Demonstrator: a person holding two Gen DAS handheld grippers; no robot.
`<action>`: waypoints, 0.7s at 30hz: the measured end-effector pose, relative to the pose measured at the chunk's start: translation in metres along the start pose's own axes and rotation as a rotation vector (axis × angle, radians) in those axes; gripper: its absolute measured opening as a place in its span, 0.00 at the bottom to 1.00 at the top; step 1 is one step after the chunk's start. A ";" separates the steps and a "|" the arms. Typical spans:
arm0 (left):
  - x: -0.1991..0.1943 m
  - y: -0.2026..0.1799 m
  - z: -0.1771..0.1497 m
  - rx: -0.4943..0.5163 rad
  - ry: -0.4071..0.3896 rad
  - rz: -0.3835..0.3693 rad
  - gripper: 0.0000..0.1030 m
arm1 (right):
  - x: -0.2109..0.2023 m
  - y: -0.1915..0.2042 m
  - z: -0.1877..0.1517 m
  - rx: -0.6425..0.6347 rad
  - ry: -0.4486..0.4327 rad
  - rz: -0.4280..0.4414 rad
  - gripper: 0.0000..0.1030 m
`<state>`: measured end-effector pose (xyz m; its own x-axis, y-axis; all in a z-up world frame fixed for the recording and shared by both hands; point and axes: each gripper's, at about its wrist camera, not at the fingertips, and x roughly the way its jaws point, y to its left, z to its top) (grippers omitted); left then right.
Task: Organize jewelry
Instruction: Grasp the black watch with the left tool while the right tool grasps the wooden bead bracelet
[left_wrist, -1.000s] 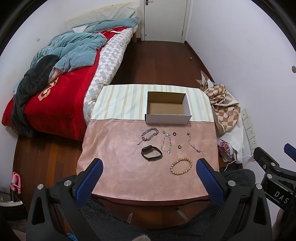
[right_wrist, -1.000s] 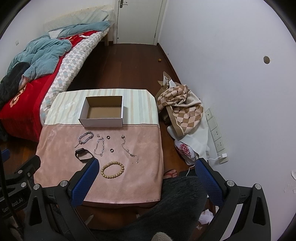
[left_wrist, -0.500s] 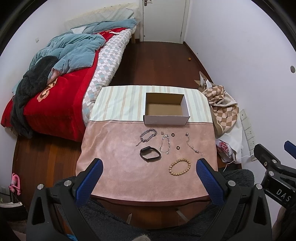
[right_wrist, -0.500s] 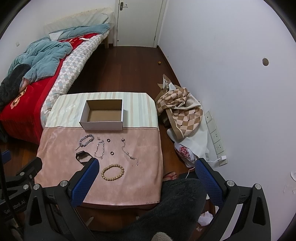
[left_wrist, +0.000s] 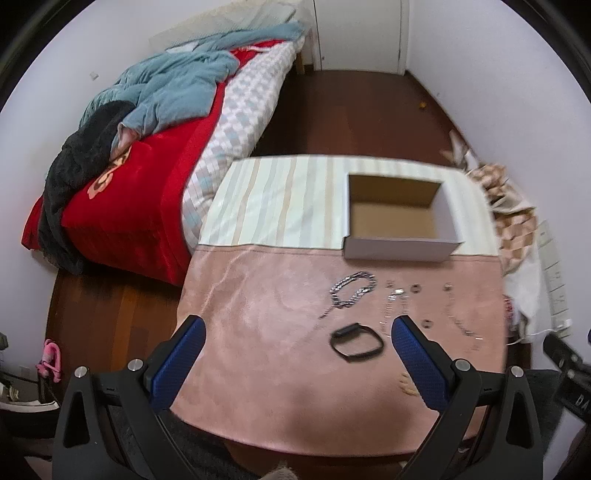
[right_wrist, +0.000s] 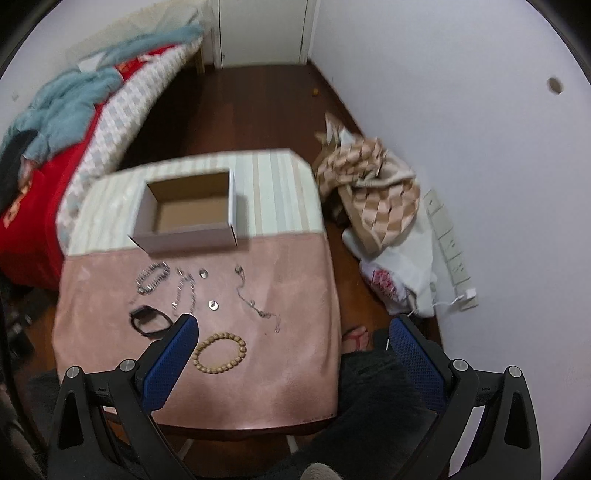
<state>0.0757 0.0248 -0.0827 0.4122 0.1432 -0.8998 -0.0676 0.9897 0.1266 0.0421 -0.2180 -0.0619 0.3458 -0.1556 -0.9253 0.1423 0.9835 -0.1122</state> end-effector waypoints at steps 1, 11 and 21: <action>0.015 -0.001 -0.001 0.007 0.025 0.003 1.00 | 0.019 0.002 -0.002 0.003 0.026 0.014 1.00; 0.132 -0.014 -0.026 0.042 0.275 0.005 0.99 | 0.160 0.031 -0.050 0.016 0.229 0.058 0.89; 0.182 -0.009 -0.041 0.005 0.395 -0.069 0.63 | 0.185 0.044 -0.061 0.008 0.276 0.078 0.78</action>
<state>0.1143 0.0420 -0.2643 0.0345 0.0629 -0.9974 -0.0476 0.9970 0.0612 0.0555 -0.1981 -0.2602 0.0910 -0.0474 -0.9947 0.1327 0.9905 -0.0351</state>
